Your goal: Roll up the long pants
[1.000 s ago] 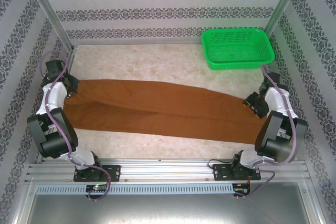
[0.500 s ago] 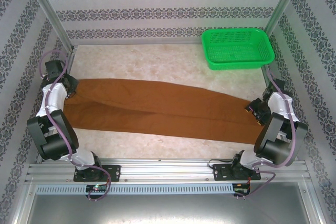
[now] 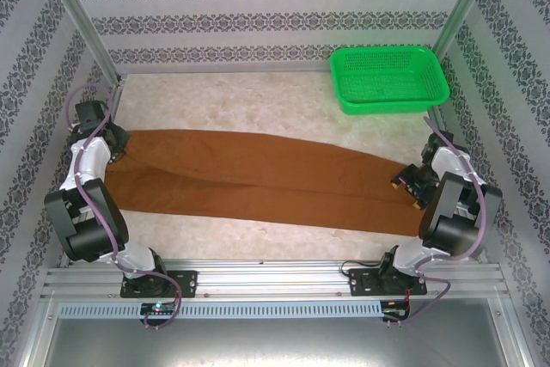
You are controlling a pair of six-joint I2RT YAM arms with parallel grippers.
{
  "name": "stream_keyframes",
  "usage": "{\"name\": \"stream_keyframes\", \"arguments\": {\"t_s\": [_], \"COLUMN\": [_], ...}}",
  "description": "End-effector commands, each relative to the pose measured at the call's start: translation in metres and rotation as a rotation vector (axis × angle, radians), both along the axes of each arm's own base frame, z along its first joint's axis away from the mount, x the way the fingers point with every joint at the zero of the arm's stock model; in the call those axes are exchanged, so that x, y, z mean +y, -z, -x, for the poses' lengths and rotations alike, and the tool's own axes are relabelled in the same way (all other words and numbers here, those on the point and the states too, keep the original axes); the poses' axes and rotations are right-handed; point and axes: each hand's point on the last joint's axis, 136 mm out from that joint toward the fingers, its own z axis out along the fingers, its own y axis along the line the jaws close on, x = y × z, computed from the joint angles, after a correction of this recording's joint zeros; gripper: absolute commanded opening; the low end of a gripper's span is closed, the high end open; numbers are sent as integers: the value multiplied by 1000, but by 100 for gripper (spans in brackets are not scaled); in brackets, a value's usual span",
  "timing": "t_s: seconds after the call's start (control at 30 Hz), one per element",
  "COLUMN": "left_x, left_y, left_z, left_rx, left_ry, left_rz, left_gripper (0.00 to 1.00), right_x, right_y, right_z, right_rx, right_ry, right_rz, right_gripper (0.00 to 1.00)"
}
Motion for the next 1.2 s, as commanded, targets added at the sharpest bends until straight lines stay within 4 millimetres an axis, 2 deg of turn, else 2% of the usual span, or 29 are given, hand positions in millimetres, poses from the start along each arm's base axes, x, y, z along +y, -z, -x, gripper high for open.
{"name": "stream_keyframes", "arguments": {"t_s": [0.0,0.17,0.27,0.3,0.37,0.4,0.47,0.5,0.6,0.63,0.67,0.77,0.83,0.9,1.03,1.17], "left_x": [-6,-6,-5,-5,-4,-4,-4,-4,-5,-5,-5,-6,-7,-7,-9,-12], "left_y": [5,3,2,2,1,2,2,2,0,-1,-3,-4,-5,-6,-1,5], "left_z": [-13,-19,-20,-20,-19,-19,-18,-19,-18,-19,-19,-21,-22,-23,-25,-27], "left_rx": [-20,-16,-16,-15,-10,-9,-9,-11,-14,-15,-18,-22,-25,-26,-29,-17], "left_ry": [45,64,68,70,68,68,69,70,71,71,71,74,77,79,84,95], "left_rz": [-5,-11,-15,-18,-25,-27,-25,-25,-28,-28,-27,-23,-23,-24,-19,-11], "left_gripper": [0,0,0,0,0,0,0,0,0,0,0,0,0,0,0,0], "right_x": [-1,-3,-4,-6,-9,-11,-16,-19,-26,-27,-27,-24,-21,-16,-23,-22], "right_y": [5,18,27,28,27,27,25,24,14,11,10,11,12,5,-7,2], "right_z": [-1,-4,-3,-6,-11,-13,-16,-18,-25,-26,-26,-22,-20,-19,-17,-17], "right_rx": [40,70,100,101,85,80,81,75,36,32,41,61,59,44,23,39], "right_ry": [-11,-10,-14,-19,-12,-8,-8,-4,22,18,11,5,10,1,-3,-2], "right_rz": [6,6,-2,10,12,17,30,37,43,45,41,30,21,14,58,50], "right_gripper": [70,69,64,59,40,34,2,0,0,8,25,41,47,48,48,47]}}
